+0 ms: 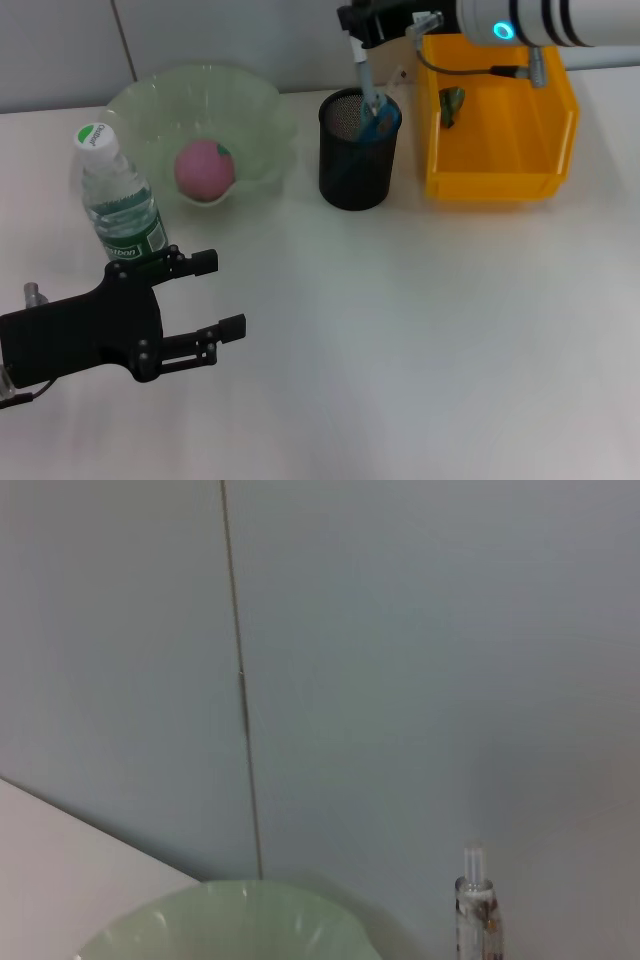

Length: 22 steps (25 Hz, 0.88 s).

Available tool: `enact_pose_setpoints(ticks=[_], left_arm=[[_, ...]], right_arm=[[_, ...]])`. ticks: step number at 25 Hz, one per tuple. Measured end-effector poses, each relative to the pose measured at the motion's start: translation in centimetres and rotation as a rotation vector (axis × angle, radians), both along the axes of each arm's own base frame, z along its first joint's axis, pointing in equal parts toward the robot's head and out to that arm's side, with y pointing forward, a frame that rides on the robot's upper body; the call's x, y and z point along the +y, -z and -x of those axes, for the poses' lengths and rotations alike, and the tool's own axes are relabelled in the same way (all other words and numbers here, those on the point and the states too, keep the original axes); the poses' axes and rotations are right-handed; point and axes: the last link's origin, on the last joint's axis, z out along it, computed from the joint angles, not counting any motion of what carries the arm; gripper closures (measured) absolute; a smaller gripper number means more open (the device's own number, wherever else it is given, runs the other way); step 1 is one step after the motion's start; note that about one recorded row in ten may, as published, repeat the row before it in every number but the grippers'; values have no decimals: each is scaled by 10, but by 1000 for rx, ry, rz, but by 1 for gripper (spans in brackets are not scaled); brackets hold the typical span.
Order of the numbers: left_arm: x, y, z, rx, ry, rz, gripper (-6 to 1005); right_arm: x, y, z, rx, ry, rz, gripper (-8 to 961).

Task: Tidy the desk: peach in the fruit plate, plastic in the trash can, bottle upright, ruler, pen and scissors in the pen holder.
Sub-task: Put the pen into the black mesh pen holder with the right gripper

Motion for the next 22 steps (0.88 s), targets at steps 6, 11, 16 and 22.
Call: enact_pose_setpoints(ticks=[6,11,16,22], left_arm=[[0,1,0,-1,-3,-1,199],[0,1,0,-3,-1,1,199],[-1,1,-1,-5,1,3,199],[-1,1,-1,-5,3,2,199]], right_arm=[[9,8,-5,1,11,-13,833],[15,18,-13,-1,32,-16,833],[17,26,-17,25,44,-4,832],[17,33,-21,29,62,10,832]])
